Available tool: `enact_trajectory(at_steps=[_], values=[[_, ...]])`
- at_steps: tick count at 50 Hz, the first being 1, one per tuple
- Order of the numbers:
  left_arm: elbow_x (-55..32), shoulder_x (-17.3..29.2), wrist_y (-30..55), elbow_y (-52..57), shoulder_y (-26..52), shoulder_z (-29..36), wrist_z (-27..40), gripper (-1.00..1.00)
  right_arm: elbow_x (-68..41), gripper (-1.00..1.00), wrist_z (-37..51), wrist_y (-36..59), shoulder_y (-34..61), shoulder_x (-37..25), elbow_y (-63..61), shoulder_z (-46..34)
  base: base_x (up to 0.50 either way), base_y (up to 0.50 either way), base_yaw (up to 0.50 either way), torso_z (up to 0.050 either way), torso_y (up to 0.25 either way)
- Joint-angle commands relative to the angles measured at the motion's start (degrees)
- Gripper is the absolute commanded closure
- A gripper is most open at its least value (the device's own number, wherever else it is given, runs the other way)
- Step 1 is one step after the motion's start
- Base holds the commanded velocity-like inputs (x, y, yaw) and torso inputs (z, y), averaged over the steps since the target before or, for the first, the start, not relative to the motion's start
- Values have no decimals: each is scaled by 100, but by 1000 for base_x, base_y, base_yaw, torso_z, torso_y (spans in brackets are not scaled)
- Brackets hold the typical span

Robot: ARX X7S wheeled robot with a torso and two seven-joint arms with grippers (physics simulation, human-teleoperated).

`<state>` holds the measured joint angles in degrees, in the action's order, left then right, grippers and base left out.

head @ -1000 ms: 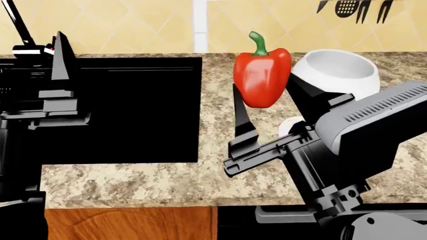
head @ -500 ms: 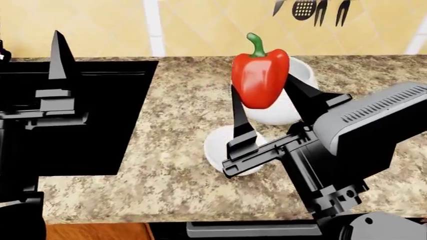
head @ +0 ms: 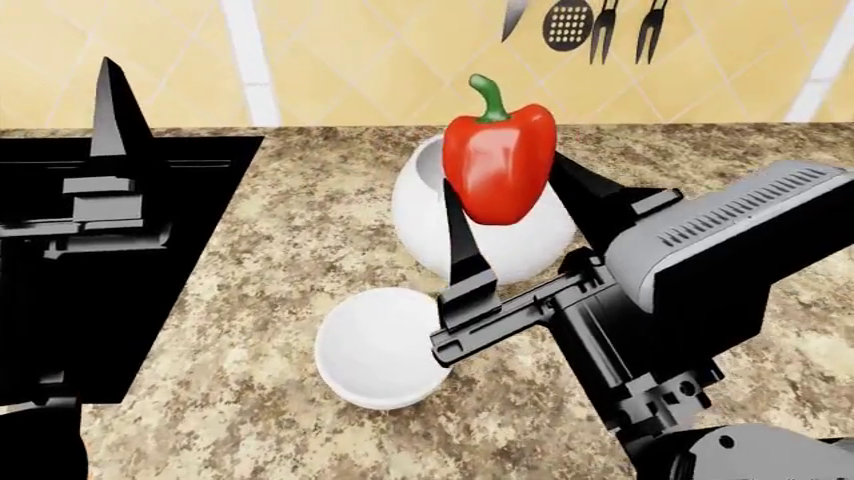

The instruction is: Pick the pears and kiwis from the sink and place them in one bowl. Place the bell pepper in the other bowl. Then turn off the sink faucet.

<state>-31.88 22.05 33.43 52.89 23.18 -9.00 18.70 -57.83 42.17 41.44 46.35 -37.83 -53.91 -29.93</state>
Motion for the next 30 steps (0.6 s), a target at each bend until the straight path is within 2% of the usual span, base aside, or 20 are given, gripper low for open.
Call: enact_trajectory(at_steps=[1, 13, 22, 30], values=[[-66, 47, -49, 28, -10, -68, 69, -100, -1171, 100, 492, 927, 795, 380, -20, -203, 0, 0, 0, 0, 0], [-288, 111, -17, 73, -23, -237, 121, -100, -4298, 100, 1219, 932, 1976, 735, 677, -439, 0, 0, 0, 0, 0], [-521, 180, 73, 161, 40, -404, 231, -100, -5545, 100, 1764, 869, 2099, 765, 1315, -974, 0, 0, 0, 0, 0], [-579, 221, 83, 189, 58, -432, 288, -100, -6233, 100, 1937, 693, 2173, 562, 1578, -1011, 0, 0, 0, 0, 0]])
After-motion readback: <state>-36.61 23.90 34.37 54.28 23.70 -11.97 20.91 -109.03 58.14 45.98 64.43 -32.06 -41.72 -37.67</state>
